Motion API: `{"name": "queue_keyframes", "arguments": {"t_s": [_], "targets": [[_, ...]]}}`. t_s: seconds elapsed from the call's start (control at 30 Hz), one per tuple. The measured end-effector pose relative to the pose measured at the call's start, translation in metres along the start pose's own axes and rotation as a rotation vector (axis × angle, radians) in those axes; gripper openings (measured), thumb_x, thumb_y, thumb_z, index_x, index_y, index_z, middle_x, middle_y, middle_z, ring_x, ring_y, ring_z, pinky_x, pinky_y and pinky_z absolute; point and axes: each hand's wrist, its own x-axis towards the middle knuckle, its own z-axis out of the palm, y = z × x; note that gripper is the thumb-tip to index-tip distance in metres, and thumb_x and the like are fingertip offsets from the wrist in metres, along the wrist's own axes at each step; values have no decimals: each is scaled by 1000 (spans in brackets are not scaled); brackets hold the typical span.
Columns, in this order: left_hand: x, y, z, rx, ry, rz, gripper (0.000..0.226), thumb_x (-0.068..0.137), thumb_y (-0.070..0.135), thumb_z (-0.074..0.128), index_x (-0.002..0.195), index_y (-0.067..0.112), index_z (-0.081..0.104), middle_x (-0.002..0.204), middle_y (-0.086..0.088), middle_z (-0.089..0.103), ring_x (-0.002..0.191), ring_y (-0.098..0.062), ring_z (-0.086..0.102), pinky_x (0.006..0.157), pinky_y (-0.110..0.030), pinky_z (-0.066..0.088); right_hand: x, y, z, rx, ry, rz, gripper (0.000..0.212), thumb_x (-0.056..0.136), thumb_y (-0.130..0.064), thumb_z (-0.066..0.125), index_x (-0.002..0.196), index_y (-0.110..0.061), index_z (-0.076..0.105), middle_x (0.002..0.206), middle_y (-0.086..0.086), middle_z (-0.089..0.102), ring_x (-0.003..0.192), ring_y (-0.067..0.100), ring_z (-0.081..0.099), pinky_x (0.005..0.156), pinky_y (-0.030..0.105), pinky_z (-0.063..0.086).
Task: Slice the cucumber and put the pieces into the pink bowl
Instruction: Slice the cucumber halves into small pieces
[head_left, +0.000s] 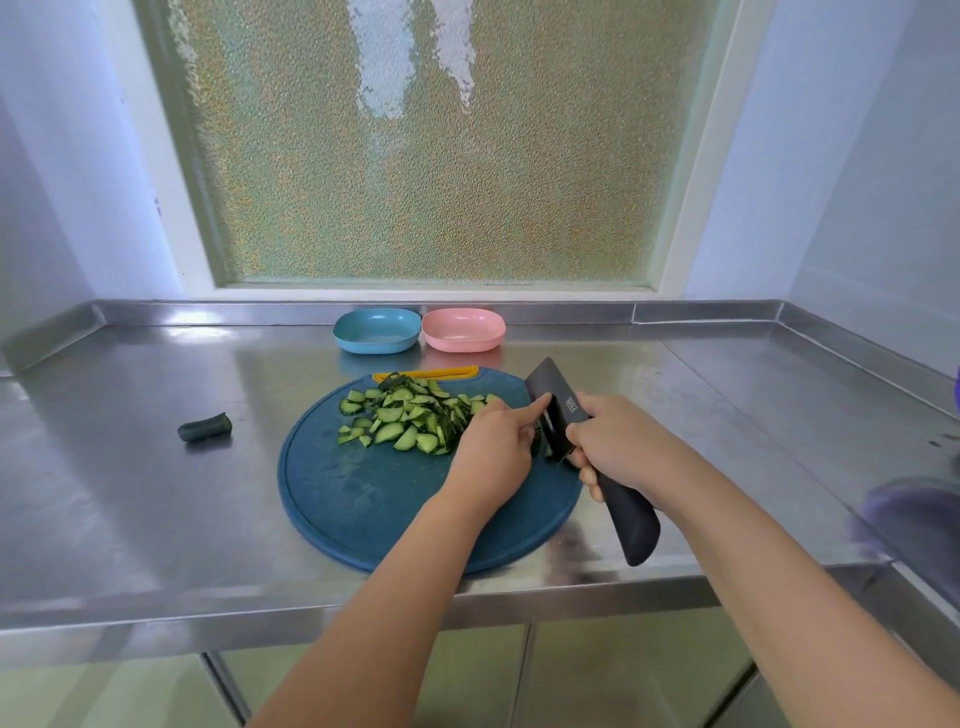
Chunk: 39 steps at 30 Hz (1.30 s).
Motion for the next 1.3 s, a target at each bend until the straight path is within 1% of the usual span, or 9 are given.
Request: {"name": "queue_keyframes", "arguments": {"t_s": [0.27, 0.5, 0.67, 0.73, 0.87, 0.9, 1.03, 1.13, 1.3], "targets": [[0, 0, 0, 17, -4, -7, 45, 97, 9, 39, 138, 25, 44, 90, -6, 41, 92, -26, 48, 75, -25, 33, 0, 2, 6, -32, 5, 9, 37, 85, 2, 33, 114, -10, 51, 62, 14, 48, 44, 25, 45, 51, 33, 42], [0, -1, 1, 36, -1, -5, 45, 97, 10, 39, 139, 25, 43, 89, -5, 40, 91, -24, 46, 71, -22, 29, -8, -8, 9, -91, 8, 39, 33, 85, 2, 32, 112, -9, 46, 58, 12, 49, 46, 25, 47, 53, 33, 44], [1, -2, 2, 71, -11, -14, 44, 97, 11, 40, 138, 24, 45, 89, -5, 39, 93, -25, 47, 71, -24, 30, -14, -15, 15, -172, 38, 47, 32, 87, 4, 32, 114, -3, 47, 59, 13, 50, 44, 24, 48, 48, 27, 43], [2, -2, 2, 90, -10, -17, 41, 97, 12, 41, 136, 22, 49, 88, -5, 39, 93, -26, 47, 68, -23, 27, -14, -14, 22, -223, 63, 23, 33, 89, 1, 35, 120, -3, 46, 69, 13, 53, 50, 24, 50, 49, 26, 42], [3, -2, 3, 84, -11, -37, 37, 97, 13, 43, 132, 20, 54, 88, -9, 41, 92, -29, 49, 66, -23, 25, -10, -4, 39, -374, 162, -38, 53, 92, -4, 38, 144, -7, 26, 119, 16, 55, 90, 28, 55, 43, 22, 29], [3, -1, 3, 69, -11, -41, 37, 96, 13, 43, 131, 19, 54, 89, -11, 44, 93, -29, 49, 66, -24, 26, -11, -1, 40, -380, 179, -43, 53, 93, -5, 38, 144, -8, 26, 119, 15, 54, 89, 26, 55, 42, 20, 28], [1, 1, 0, 15, -8, -43, 40, 95, 9, 42, 131, 20, 55, 95, -12, 48, 98, -28, 49, 72, -21, 28, -10, 4, 28, -261, 107, -25, 42, 89, -4, 36, 131, -11, 42, 88, 11, 58, 69, 24, 57, 55, 25, 45], [0, 0, -1, 7, -8, -42, 42, 95, 7, 40, 133, 21, 51, 97, -12, 48, 99, -27, 49, 78, -23, 32, -4, 1, 17, -136, 39, 19, 36, 87, -1, 35, 120, -11, 47, 59, 9, 54, 47, 23, 51, 48, 25, 44], [0, 2, -2, -3, 3, -29, 43, 96, 7, 38, 135, 22, 49, 89, -5, 40, 95, -25, 48, 70, -20, 27, -2, -1, 10, -10, -8, 65, 31, 89, 0, 33, 115, -5, 49, 57, 13, 49, 42, 23, 45, 49, 30, 43]]}}
